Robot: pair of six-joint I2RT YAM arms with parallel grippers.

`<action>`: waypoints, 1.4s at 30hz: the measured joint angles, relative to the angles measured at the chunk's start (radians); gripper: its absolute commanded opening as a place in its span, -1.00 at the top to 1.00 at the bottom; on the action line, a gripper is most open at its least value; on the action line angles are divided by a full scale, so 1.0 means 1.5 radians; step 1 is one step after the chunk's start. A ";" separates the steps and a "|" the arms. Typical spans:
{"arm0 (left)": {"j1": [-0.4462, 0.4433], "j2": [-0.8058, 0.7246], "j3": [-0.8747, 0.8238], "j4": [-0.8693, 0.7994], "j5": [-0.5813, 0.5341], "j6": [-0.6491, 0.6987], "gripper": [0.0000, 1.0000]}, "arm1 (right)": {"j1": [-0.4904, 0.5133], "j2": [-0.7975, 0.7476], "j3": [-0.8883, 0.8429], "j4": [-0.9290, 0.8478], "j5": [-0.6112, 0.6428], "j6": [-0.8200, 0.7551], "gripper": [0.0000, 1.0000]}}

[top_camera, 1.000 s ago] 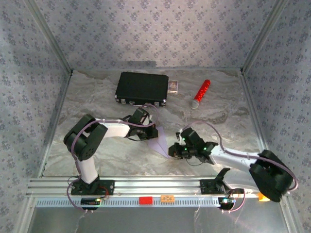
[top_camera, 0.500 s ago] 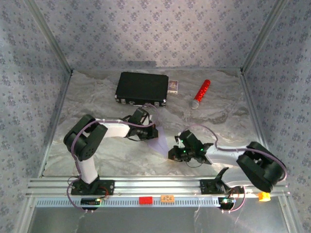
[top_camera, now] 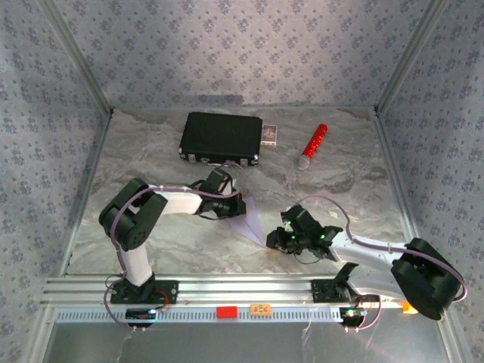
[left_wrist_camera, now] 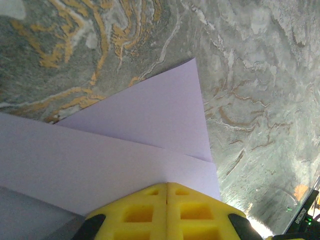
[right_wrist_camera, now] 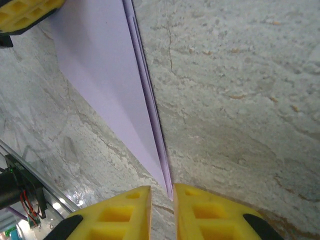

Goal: Fold a paper plane with a square sheet of paper (pick it up from the middle)
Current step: Fourth fold the wing at the center of the table, then turn over the paper at the center of the table.

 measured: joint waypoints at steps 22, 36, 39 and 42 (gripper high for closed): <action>0.001 0.000 -0.004 0.008 0.004 -0.011 0.96 | 0.005 0.028 -0.010 0.052 -0.009 0.053 0.36; 0.001 -0.007 -0.011 0.012 0.001 -0.018 0.96 | 0.002 0.054 -0.010 0.081 -0.031 0.053 0.36; 0.001 -0.010 -0.015 0.012 -0.001 -0.020 0.96 | 0.001 0.060 -0.008 0.086 -0.036 0.052 0.37; 0.003 -0.010 -0.016 0.012 -0.001 -0.020 0.96 | 0.001 0.063 -0.005 0.085 -0.037 0.052 0.36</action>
